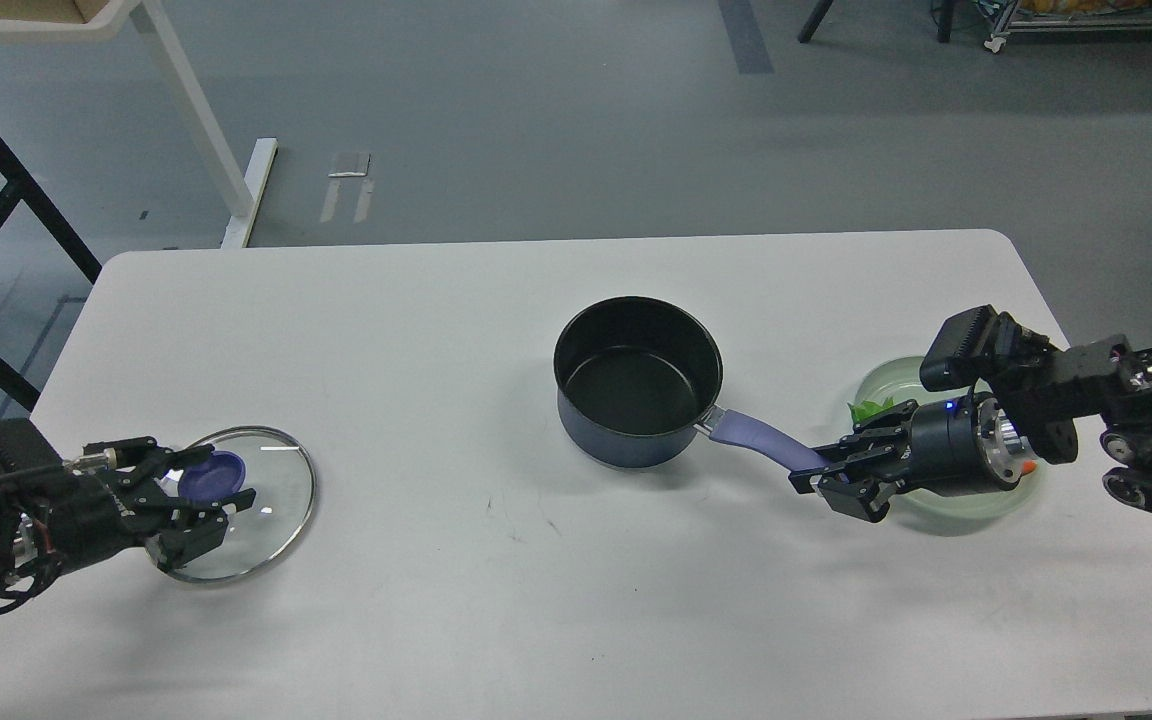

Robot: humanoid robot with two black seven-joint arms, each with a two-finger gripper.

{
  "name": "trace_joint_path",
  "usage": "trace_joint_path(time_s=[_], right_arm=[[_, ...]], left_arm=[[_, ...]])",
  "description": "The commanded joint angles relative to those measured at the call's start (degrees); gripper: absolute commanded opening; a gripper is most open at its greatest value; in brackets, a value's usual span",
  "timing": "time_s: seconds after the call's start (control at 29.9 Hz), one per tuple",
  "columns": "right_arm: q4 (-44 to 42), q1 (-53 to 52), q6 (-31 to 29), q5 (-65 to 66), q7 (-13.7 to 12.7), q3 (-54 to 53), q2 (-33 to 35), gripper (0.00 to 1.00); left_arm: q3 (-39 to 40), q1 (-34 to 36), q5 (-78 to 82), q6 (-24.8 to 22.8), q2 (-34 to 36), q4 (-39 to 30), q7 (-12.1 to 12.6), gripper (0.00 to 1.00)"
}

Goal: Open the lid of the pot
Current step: 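Lower the glass lid onto the table with the left gripper, then open the left gripper and raise it away from the lid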

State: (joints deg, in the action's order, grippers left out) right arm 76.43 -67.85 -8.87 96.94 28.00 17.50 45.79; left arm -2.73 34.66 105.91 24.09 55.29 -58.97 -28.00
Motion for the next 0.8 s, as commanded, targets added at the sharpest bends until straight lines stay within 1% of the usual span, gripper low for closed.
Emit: trace_joint_path(time_s=[0.0, 0.07, 0.13, 0.17, 0.3, 0.4, 0.5, 0.57, 0.7, 0.77], right_arm=[[0.0, 0.0, 0.0, 0.0, 0.0, 0.1, 0.0, 0.34], [0.0, 0.0, 0.0, 0.0, 0.0, 0.1, 0.0, 0.34], [0.0, 0.0, 0.0, 0.0, 0.0, 0.1, 0.0, 0.34], [0.0, 0.0, 0.0, 0.0, 0.0, 0.0, 0.0, 0.34], [0.0, 0.0, 0.0, -0.1, 0.0, 0.1, 0.1, 0.34], [0.0, 0.0, 0.0, -0.1, 0.0, 0.0, 0.3, 0.34], [0.1, 0.0, 0.0, -0.1, 0.0, 0.0, 0.4, 0.34], [0.1, 0.0, 0.0, -0.1, 0.0, 0.0, 0.4, 0.34], [0.1, 0.0, 0.0, -0.1, 0.0, 0.0, 0.5, 0.34], [0.1, 0.0, 0.0, -0.1, 0.0, 0.0, 0.7, 0.34]], left_arm=[[0.0, 0.0, 0.0, 0.0, 0.1, 0.0, 0.0, 0.80], [0.0, 0.0, -0.1, 0.0, 0.2, 0.0, 0.0, 0.85], [0.2, 0.0, -0.6, -0.1, 0.4, -0.4, 0.0, 0.95], [0.2, 0.0, -1.9, -0.2, 0.6, -0.8, 0.0, 0.98], [0.3, 0.7, -8.6, -1.1, 1.2, -3.2, 0.0, 0.99], [1.2, 1.6, -14.6, -4.8, 3.0, -6.8, 0.0, 0.99], [1.4, 6.0, -25.5, -11.6, 5.2, -10.8, 0.0, 0.99], [2.4, 8.5, -37.4, -17.5, 5.4, -12.6, 0.0, 0.99], [8.1, 10.1, -61.6, -28.6, 5.2, -13.1, 0.0, 0.99], [11.0, 10.1, -70.3, -32.8, 4.7, -13.1, 0.0, 0.99]])
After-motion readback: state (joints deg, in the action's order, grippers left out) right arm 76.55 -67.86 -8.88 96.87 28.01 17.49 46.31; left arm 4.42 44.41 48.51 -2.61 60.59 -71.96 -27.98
